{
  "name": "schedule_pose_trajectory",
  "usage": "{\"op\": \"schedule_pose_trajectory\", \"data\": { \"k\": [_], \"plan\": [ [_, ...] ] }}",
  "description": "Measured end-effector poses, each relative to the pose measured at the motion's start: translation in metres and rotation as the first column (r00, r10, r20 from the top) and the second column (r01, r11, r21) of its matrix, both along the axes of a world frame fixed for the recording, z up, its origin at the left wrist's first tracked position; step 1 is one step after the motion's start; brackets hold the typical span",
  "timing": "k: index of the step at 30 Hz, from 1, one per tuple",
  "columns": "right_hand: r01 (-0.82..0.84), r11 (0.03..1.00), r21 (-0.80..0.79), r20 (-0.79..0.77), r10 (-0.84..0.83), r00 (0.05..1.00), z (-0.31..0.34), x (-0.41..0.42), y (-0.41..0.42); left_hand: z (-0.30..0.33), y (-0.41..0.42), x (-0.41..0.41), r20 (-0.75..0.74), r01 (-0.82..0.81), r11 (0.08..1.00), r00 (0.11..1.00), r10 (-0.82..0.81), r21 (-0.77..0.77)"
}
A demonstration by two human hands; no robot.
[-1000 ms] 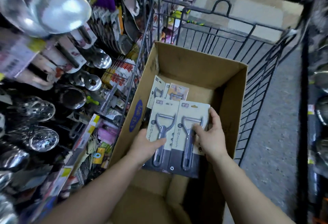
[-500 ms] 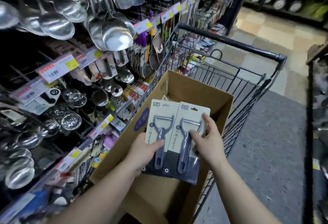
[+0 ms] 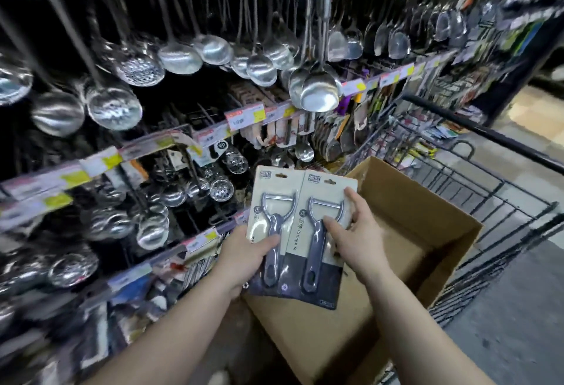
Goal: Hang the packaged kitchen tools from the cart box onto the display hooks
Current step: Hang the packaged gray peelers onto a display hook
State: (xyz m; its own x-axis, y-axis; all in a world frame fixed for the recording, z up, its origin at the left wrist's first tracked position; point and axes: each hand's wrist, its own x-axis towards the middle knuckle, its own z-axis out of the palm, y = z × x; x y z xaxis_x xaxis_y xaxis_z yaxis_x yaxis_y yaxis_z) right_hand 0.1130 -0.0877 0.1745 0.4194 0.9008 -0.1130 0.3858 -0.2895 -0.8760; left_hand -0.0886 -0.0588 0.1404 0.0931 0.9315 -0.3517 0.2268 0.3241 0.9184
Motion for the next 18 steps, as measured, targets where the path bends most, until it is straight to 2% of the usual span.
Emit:
{"op": "schedule_pose_trajectory", "data": {
  "k": [5, 10, 18],
  "plan": [
    [-0.169, 0.985, 0.044, -0.006, 0.169, 0.986, 0.021, -0.065, 0.024, 0.022, -0.005, -0.067, 0.013, -0.143, 0.989, 0.99, 0.143, 0.047],
    [-0.335, 0.929, 0.157, 0.009, 0.338, 0.941, 0.048, -0.144, 0.038, 0.044, -0.021, -0.143, 0.03, -0.297, 0.945, 0.955, 0.296, 0.14],
    [-0.451, 0.836, 0.312, -0.061, 0.491, 0.869, 0.1, -0.28, 0.033, 0.082, -0.049, -0.277, 0.067, -0.44, 0.866, 0.897, 0.437, 0.239]
  ]
}}
